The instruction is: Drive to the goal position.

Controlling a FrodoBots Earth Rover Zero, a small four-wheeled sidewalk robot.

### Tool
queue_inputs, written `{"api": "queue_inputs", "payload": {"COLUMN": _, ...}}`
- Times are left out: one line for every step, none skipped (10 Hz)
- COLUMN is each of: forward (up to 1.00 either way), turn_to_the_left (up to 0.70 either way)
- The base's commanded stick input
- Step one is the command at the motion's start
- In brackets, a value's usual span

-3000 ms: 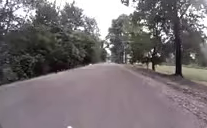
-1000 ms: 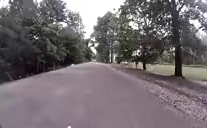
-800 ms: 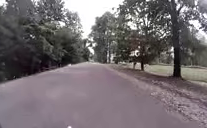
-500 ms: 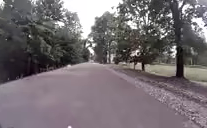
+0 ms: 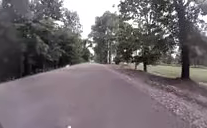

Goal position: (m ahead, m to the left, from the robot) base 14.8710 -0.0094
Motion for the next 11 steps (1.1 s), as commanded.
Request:
{"api": "queue_inputs", "payload": {"forward": 1.0, "turn_to_the_left": 0.01}}
{"api": "queue_inputs", "payload": {"forward": 1.0, "turn_to_the_left": 0.01}}
{"api": "queue_inputs", "payload": {"forward": 1.0, "turn_to_the_left": 0.01}}
{"api": "queue_inputs", "payload": {"forward": 1.0, "turn_to_the_left": 0.01}}
{"api": "queue_inputs", "payload": {"forward": 1.0, "turn_to_the_left": 0.01}}
{"api": "queue_inputs", "payload": {"forward": 1.0, "turn_to_the_left": 0.01}}
{"api": "queue_inputs", "payload": {"forward": 1.0, "turn_to_the_left": 0.01}}
{"api": "queue_inputs", "payload": {"forward": 1.0, "turn_to_the_left": 0.01}}
{"api": "queue_inputs", "payload": {"forward": 1.0, "turn_to_the_left": 0.01}}
{"api": "queue_inputs", "payload": {"forward": 1.0, "turn_to_the_left": 0.01}}
{"api": "queue_inputs", "payload": {"forward": 1.0, "turn_to_the_left": -0.03}}
